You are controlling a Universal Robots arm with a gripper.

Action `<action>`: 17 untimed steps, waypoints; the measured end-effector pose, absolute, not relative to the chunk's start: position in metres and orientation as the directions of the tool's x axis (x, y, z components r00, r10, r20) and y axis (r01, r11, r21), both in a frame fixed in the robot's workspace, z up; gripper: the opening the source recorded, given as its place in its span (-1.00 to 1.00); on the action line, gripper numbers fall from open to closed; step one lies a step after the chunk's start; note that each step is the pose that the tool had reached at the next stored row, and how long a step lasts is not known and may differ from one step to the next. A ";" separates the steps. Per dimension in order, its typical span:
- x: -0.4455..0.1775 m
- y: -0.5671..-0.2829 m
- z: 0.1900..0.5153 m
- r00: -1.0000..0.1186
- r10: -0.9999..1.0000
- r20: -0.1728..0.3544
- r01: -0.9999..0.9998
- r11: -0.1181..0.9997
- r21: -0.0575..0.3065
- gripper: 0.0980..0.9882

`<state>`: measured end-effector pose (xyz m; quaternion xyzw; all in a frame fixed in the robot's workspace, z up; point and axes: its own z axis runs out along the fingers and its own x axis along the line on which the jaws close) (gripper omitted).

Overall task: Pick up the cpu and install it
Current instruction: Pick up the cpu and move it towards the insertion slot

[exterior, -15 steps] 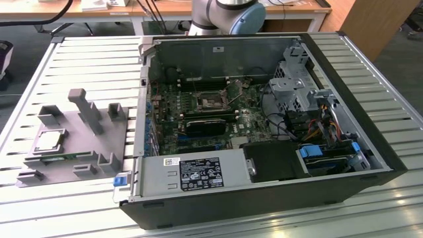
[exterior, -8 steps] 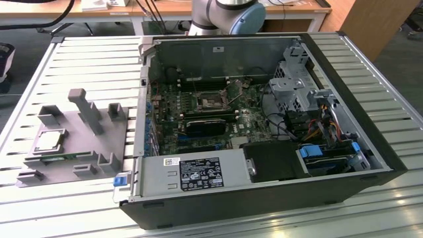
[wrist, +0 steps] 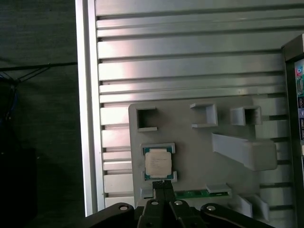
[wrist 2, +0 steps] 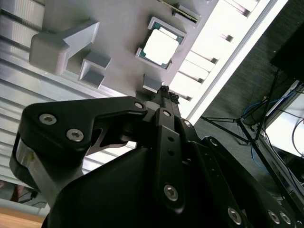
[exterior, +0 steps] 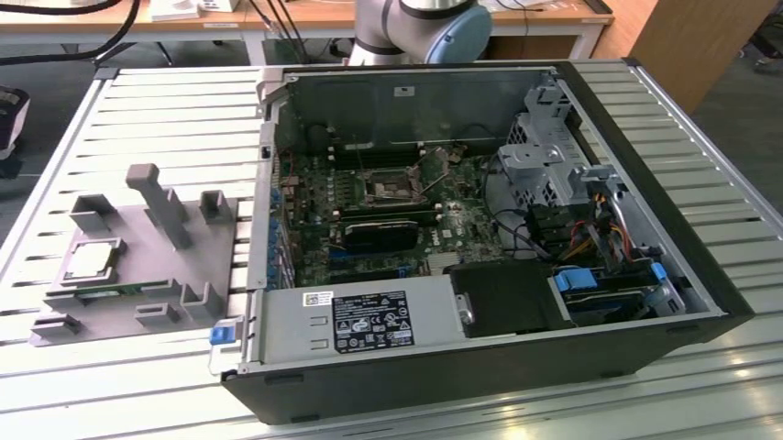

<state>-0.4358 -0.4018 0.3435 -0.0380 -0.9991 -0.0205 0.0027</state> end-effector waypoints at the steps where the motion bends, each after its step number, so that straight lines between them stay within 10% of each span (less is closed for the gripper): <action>1: -0.436 -0.403 0.342 -0.997 0.075 0.007 0.075 0.996 0.041 -0.98; 11: -0.436 -0.404 0.333 -0.997 0.073 0.009 0.073 0.997 0.040 -0.96; 17: -0.436 -0.405 0.328 -0.997 0.072 0.009 0.073 0.997 0.041 -0.57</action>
